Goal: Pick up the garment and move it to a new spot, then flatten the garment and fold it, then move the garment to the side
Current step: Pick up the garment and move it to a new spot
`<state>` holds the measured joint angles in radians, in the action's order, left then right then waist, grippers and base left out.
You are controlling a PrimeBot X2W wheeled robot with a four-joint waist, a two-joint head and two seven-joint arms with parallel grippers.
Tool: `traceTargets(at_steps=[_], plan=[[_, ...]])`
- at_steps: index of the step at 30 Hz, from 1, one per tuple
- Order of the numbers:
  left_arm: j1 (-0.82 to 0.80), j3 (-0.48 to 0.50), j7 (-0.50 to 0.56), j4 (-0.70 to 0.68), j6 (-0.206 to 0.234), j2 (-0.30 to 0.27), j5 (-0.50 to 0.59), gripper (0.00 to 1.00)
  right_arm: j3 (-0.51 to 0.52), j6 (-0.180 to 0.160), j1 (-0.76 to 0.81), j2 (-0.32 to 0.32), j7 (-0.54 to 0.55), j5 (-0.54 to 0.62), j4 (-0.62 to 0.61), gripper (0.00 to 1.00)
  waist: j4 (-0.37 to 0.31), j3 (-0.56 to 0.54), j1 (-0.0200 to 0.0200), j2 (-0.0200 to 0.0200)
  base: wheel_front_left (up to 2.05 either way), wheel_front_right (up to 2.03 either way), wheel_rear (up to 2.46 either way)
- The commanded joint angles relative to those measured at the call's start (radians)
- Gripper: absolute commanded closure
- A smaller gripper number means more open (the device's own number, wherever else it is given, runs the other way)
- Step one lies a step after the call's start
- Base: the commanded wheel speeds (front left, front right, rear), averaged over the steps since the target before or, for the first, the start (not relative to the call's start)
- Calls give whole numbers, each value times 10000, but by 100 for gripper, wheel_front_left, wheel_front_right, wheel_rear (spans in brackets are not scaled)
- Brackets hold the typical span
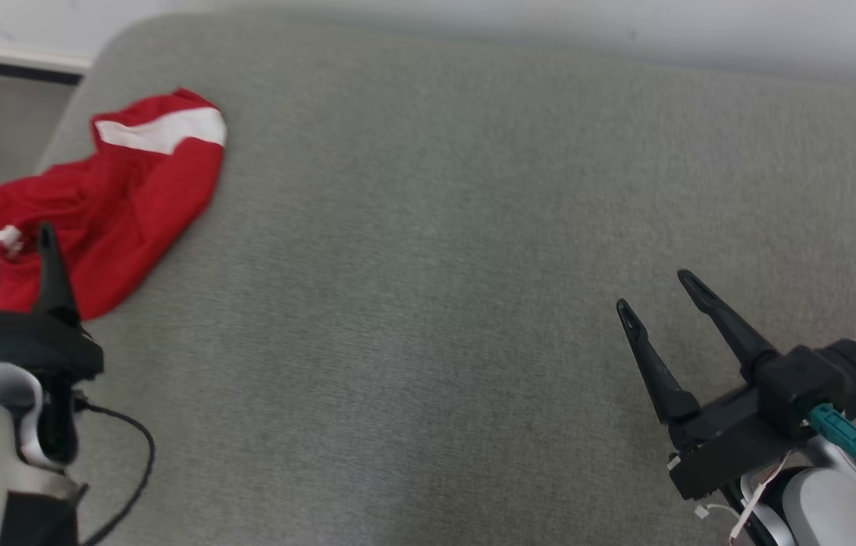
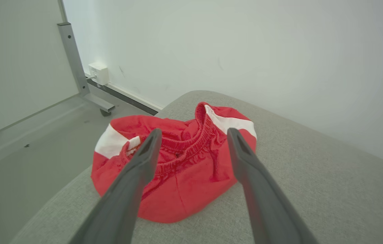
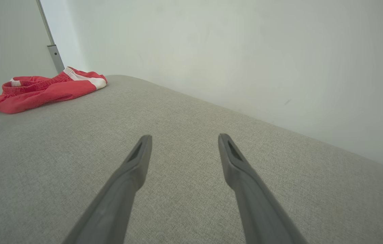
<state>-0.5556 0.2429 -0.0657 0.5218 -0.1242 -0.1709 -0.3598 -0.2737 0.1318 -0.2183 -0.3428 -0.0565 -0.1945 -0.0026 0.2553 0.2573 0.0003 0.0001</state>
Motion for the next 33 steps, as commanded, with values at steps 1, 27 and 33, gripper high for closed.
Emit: traceTargets(at_steps=[1, 27, 33], plan=[[-444, 81, 297, 293, -36, -202, -166, 0, -66, -26, -212, -86, 125, 37, -283, 0, -1189, 1715, -3, -1, 0, 0, 0], [-2244, 1199, 6267, 852, 1657, -2048, -1912, 93, -35, -26, -896, 209, 94, 312, -1441, 0, -2403, 3913, -3, -1, 0, 0, 0], [-1761, 1210, 6694, 270, 1666, -2079, -2023, 100, -184, -26, -1024, 302, -90, 224, -1181, 0, -2404, 3472, -3, -1, 0, 0, 0]])
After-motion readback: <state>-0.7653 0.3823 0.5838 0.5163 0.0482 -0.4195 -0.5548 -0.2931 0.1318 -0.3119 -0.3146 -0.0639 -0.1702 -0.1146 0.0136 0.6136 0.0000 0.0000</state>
